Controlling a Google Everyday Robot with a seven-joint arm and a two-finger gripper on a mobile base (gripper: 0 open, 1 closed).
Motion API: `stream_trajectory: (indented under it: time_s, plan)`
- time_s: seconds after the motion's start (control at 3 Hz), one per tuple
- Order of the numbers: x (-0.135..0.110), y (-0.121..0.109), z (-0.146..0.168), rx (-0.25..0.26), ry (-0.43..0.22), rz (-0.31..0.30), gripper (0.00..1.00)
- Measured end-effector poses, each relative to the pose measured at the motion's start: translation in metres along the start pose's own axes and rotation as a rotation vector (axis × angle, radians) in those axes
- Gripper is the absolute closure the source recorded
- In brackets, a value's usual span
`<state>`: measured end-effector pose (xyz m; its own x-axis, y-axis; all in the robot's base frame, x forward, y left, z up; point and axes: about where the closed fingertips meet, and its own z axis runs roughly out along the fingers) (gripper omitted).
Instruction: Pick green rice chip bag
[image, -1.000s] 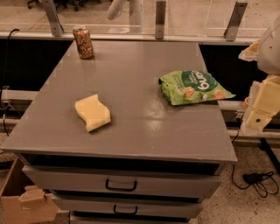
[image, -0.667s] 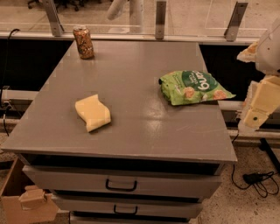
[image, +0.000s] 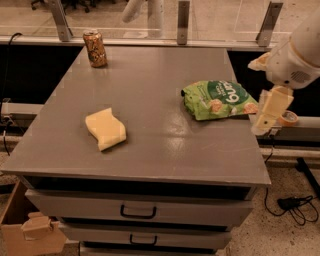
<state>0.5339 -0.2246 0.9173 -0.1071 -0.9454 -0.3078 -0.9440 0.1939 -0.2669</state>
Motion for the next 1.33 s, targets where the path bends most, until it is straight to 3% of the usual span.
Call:
stream_trajectory:
  time_s: [0.33, 1.0, 1.33]
  plan:
    - [0.003, -0.03, 0.031, -0.001, -0.042, -0.014, 0.0]
    - [0.001, -0.069, 0.094, -0.066, -0.118, 0.012, 0.0]
    - [-0.001, -0.075, 0.113, -0.096, -0.146, 0.018, 0.17]
